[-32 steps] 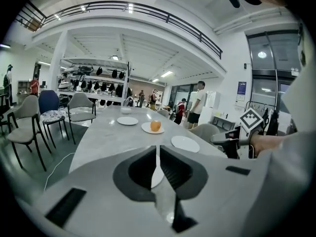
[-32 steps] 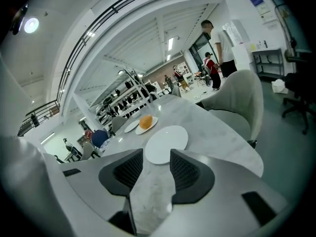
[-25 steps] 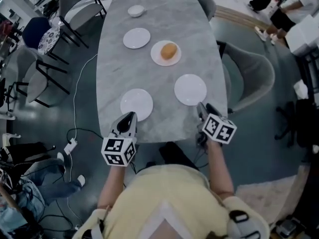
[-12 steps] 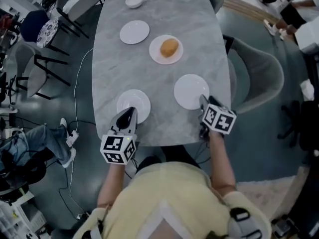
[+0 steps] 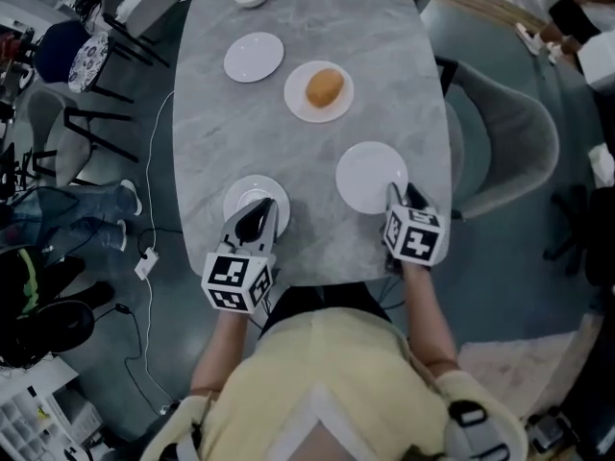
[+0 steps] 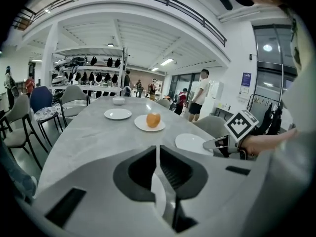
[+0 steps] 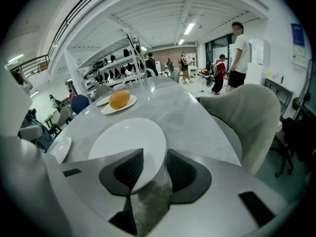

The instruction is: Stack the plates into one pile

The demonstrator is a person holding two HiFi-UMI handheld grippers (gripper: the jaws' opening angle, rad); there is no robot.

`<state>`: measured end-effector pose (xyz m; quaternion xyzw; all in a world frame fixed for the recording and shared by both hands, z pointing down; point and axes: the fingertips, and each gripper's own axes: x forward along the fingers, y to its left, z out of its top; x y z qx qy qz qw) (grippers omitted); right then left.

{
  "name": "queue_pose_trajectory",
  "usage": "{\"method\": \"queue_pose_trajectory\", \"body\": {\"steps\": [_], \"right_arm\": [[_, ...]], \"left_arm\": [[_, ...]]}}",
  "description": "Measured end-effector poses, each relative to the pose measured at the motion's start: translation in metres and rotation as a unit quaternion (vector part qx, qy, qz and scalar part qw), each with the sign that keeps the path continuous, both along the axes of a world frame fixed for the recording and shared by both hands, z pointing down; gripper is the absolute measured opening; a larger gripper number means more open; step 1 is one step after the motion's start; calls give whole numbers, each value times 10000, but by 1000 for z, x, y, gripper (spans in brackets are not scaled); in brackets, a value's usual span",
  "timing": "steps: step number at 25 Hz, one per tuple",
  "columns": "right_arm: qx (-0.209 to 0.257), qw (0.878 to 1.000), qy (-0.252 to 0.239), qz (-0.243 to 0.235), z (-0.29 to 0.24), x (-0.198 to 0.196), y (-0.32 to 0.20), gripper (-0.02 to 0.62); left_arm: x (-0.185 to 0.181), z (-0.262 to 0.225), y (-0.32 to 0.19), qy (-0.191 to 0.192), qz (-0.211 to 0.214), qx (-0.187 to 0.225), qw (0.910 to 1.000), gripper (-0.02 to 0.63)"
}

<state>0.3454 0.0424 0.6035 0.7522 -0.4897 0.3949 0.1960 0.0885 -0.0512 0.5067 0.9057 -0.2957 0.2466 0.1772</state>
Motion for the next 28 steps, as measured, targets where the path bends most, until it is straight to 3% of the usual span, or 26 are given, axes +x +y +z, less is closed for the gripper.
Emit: {"method": "queue_pose_trajectory", "body": {"steps": [3, 9, 19, 28], "right_arm": [[114, 9999, 36, 58, 2, 0, -1, 144], [301, 9987, -363, 202, 3, -2, -6, 109], [934, 9879, -987, 742, -10, -10, -6, 64], [1617, 9720, -1465, 877, -45, -26, -10, 30]], "left_arm": [[5, 0, -2, 36, 62, 4, 10000, 3], [3, 4, -6, 78, 205, -113, 9997, 3], [28, 2, -22, 307, 1087, -444, 9926, 3], [51, 5, -20, 426, 1705, -705, 9819, 5]]}}
